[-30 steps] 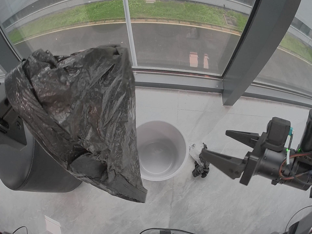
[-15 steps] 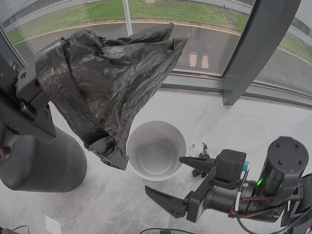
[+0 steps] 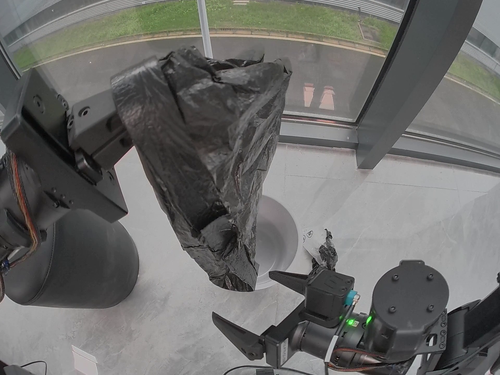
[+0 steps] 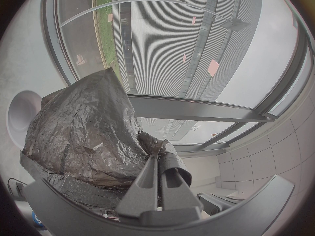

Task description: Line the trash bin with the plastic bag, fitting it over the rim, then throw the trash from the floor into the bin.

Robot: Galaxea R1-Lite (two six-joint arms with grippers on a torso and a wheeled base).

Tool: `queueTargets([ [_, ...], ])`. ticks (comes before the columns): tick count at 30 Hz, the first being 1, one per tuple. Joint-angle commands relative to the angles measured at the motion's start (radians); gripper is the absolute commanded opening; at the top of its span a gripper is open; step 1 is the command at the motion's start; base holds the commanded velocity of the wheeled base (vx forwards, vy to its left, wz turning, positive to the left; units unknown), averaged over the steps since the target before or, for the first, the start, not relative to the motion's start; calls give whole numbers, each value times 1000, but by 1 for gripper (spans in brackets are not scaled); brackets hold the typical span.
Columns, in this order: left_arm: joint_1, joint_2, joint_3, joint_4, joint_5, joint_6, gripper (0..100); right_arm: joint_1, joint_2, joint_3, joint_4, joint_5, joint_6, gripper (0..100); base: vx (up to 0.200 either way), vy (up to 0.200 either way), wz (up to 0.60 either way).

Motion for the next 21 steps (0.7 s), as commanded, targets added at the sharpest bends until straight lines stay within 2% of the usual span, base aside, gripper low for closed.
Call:
queueTargets([
  [1,-3,1,-23,3,0,0,0,-39,130,2,-75,-42,-18,100,0,0,0],
  [12,-18,-26,-17,3,0,0,0,-48,188,-26,-130,-70,-106,100,0,0,0],
  [21,-17,-29,-13,3,0,0,0,-122,217,-95,-132,-90,-129,100,0,0,0],
])
